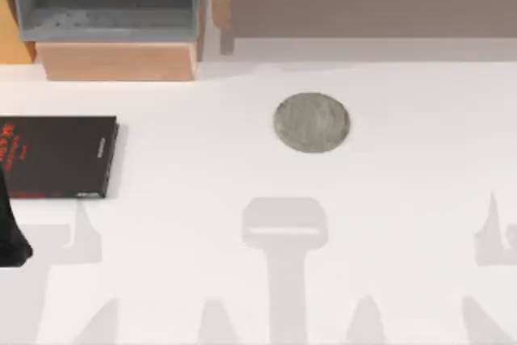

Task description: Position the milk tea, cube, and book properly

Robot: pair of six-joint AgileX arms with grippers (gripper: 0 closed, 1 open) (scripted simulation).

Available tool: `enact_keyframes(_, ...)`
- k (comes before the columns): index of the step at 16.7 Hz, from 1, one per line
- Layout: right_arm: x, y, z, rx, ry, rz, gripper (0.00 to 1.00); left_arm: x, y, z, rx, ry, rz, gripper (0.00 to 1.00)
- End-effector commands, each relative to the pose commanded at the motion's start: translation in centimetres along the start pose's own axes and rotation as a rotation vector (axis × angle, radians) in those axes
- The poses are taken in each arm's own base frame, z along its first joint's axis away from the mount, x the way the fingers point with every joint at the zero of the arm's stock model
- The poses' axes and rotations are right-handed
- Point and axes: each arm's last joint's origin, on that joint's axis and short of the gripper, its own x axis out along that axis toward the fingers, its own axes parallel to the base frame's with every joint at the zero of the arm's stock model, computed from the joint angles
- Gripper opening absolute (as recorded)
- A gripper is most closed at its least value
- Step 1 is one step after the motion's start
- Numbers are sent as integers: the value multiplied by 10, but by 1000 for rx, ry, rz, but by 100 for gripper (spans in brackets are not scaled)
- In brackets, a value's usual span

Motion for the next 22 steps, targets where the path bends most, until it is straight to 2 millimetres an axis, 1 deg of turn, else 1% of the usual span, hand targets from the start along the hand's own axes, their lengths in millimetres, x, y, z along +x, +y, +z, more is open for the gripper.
enact_keyframes(3, 0, 0, 1, 0, 3, -2, 100, 0, 0, 0, 0, 0, 0, 100)
enact_keyframes(5, 2, 1, 9, -1, 3, -4, 100, 0, 0, 0, 0, 0, 0, 100)
enact_keyframes(8, 10, 4, 34, -2, -2, -7, 100, 0, 0, 0, 0, 0, 0, 100)
enact_keyframes(10, 23, 7, 55, -3, 0, -11, 100, 0, 0, 0, 0, 0, 0, 100)
enact_keyframes(13, 55, 17, 83, -11, 13, -6, 100, 0, 0, 0, 0, 0, 0, 100)
enact_keyframes(17, 115, 40, 115, -10, -10, -10, 100, 0, 0, 0, 0, 0, 0, 100)
enact_keyframes(19, 149, 56, 117, -13, -2, -13, 100, 0, 0, 0, 0, 0, 0, 100)
enact_keyframes(22, 198, 82, 107, -17, 12, -19, 100, 0, 0, 0, 0, 0, 0, 100)
